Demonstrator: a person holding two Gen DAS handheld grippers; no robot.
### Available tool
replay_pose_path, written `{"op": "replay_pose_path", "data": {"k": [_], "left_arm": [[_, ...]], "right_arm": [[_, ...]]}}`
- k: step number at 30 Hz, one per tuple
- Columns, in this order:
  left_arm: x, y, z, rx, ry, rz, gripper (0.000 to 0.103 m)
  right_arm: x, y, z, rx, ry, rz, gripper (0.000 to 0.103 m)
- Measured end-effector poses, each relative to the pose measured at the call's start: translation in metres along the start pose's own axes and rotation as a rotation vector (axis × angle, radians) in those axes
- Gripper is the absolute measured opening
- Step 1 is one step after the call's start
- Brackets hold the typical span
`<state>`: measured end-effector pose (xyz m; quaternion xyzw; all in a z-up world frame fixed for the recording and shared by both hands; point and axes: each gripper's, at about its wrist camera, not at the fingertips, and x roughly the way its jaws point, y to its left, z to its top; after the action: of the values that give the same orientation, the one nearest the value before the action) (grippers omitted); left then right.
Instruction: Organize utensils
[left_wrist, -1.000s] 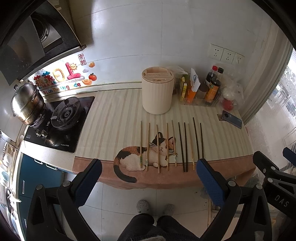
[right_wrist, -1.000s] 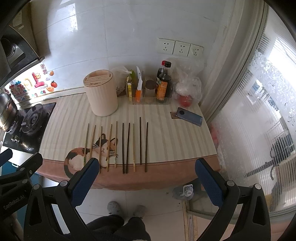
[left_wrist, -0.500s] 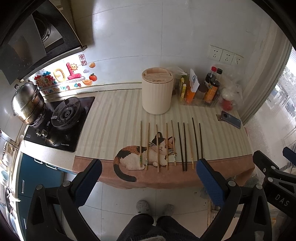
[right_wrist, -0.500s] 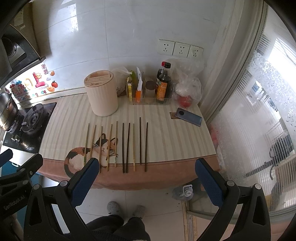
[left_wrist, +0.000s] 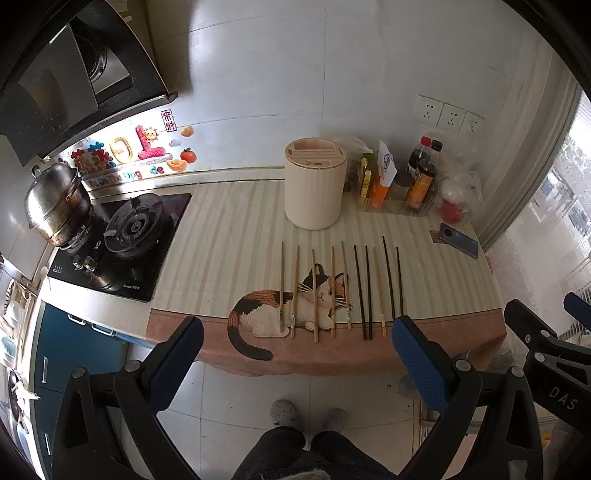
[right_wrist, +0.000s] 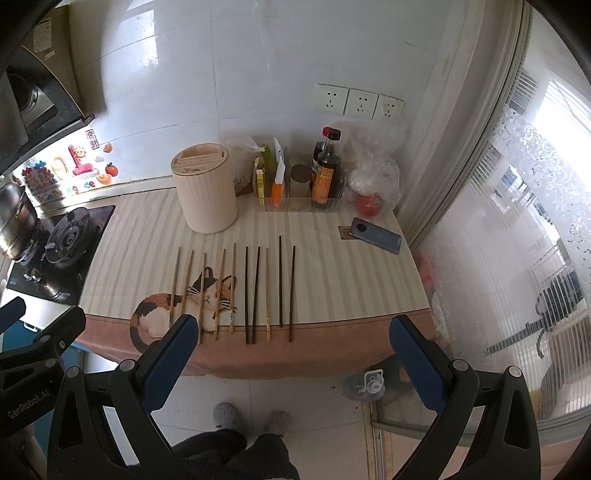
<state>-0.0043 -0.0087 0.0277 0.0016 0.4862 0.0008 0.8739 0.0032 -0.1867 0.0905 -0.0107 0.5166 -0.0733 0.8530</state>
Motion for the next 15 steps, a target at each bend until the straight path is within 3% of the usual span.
{"op": "replay_pose_path", "data": {"k": [15], "left_arm": [[-0.010,0.000,0.003,-0.007,-0.011,-0.001,0.103]], "right_arm": [[-0.013,0.000,-0.004,-0.001,-0.015,0.007,0.103]]}}
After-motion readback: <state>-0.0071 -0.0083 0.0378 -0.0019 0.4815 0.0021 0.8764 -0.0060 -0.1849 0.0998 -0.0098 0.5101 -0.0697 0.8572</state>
